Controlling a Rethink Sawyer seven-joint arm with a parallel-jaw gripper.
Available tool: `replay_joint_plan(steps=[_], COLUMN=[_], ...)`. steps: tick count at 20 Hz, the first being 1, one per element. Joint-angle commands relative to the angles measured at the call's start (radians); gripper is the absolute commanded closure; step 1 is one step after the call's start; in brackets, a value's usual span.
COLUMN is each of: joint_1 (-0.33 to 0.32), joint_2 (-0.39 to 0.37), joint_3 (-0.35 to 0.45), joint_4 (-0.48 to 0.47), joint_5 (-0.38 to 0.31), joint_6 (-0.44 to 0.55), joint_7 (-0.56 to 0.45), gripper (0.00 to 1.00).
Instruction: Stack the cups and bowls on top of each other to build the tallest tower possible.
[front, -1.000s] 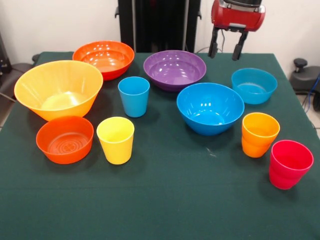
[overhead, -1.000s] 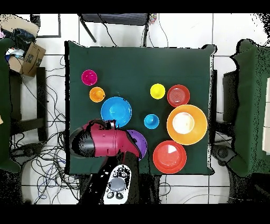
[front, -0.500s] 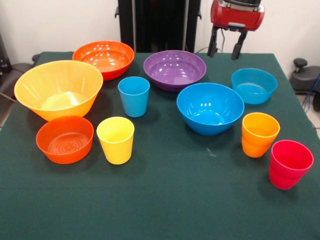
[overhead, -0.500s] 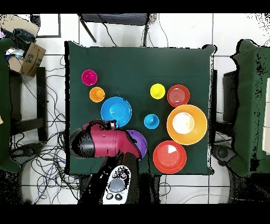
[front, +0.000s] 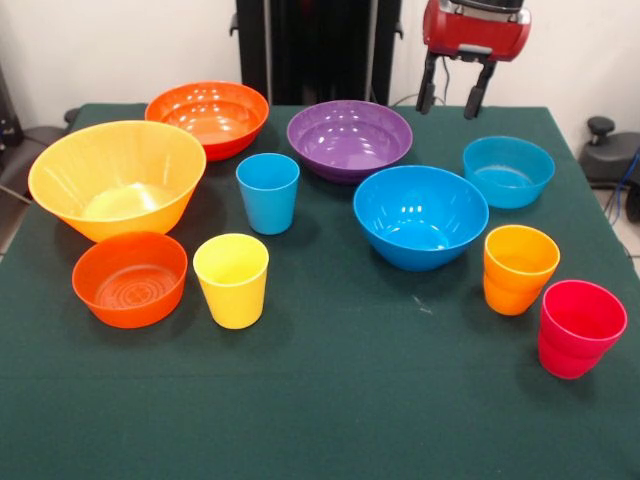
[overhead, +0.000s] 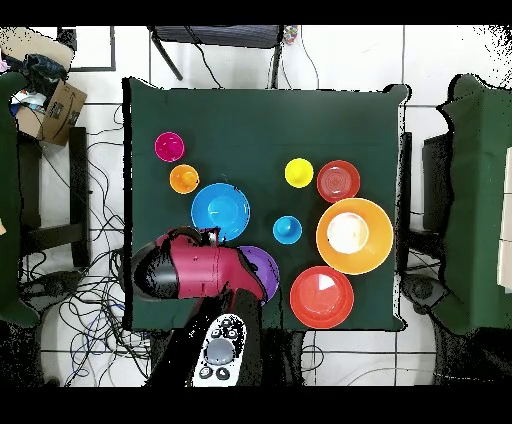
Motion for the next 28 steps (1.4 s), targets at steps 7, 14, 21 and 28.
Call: replay_joint_plan(steps=[7,14,21,28], joint_1=[0.010,0.013,0.016,0.023], joint_2=[0.056,0.053,0.054,0.059], joint_3=[0.044,0.042,0.038,0.031], joint_4=[-0.037,-0.033,-0.034,-0.037], joint_5=[0.019,0.021,0.022,0.024], joint_6=[0.055,0.051,0.052,0.048], joint_7=[0.161,0.167,0.170,0.176], gripper=[0.00,0.00,0.00,0.00])
